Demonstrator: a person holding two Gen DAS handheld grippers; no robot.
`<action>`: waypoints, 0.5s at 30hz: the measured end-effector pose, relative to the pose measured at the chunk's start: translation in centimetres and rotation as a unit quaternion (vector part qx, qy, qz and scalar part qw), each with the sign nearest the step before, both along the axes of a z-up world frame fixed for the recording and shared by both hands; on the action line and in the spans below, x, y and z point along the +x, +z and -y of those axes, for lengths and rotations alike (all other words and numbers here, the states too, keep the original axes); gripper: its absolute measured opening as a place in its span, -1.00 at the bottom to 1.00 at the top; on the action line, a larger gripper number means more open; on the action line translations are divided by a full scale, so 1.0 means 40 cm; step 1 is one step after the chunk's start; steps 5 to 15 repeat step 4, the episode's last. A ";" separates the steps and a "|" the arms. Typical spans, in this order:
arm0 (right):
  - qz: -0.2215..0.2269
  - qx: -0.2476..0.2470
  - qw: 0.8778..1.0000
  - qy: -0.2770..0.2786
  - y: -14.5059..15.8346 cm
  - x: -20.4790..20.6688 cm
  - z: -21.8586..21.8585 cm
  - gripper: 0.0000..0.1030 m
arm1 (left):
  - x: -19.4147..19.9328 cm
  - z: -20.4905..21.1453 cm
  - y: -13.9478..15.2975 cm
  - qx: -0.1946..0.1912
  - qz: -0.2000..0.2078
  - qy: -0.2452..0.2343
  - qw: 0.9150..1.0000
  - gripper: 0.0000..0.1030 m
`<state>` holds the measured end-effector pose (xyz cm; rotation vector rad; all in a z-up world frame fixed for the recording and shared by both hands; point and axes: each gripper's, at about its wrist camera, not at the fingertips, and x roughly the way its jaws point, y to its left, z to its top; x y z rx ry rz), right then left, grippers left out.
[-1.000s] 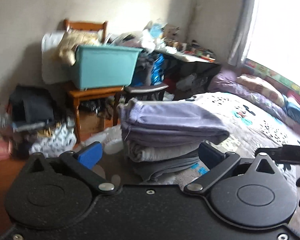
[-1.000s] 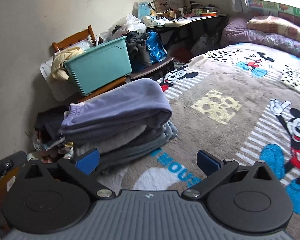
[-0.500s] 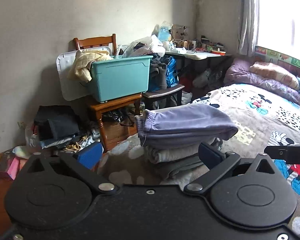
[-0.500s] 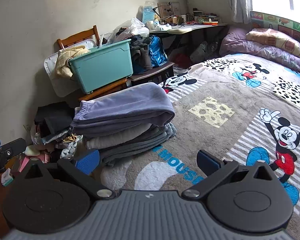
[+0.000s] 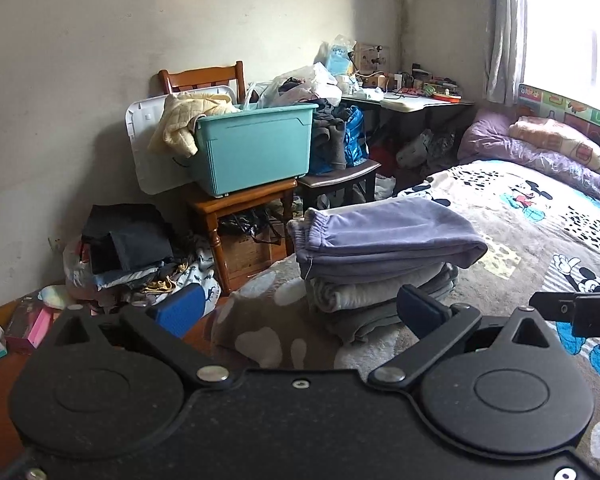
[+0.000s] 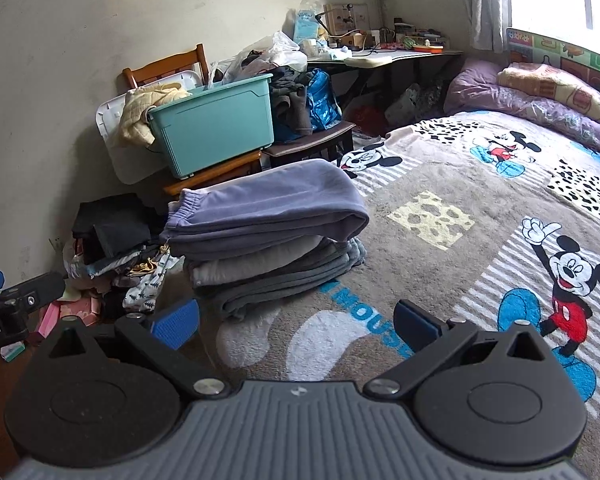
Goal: Fold clothes
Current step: 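Release the sweatpants on the stack and hold both tools open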
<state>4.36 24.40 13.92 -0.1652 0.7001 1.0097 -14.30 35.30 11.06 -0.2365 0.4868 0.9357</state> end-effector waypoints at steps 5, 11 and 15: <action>0.004 -0.002 1.000 0.002 0.008 -0.020 -0.002 1.00 | -0.016 -0.006 -0.006 -0.020 0.011 -0.011 1.000 1.00; 0.004 -0.002 1.000 0.002 0.008 -0.020 -0.002 1.00 | -0.016 -0.006 -0.006 -0.020 0.011 -0.011 1.000 1.00; 0.004 -0.002 1.000 0.002 0.008 -0.020 -0.002 1.00 | -0.016 -0.006 -0.006 -0.020 0.011 -0.011 1.000 1.00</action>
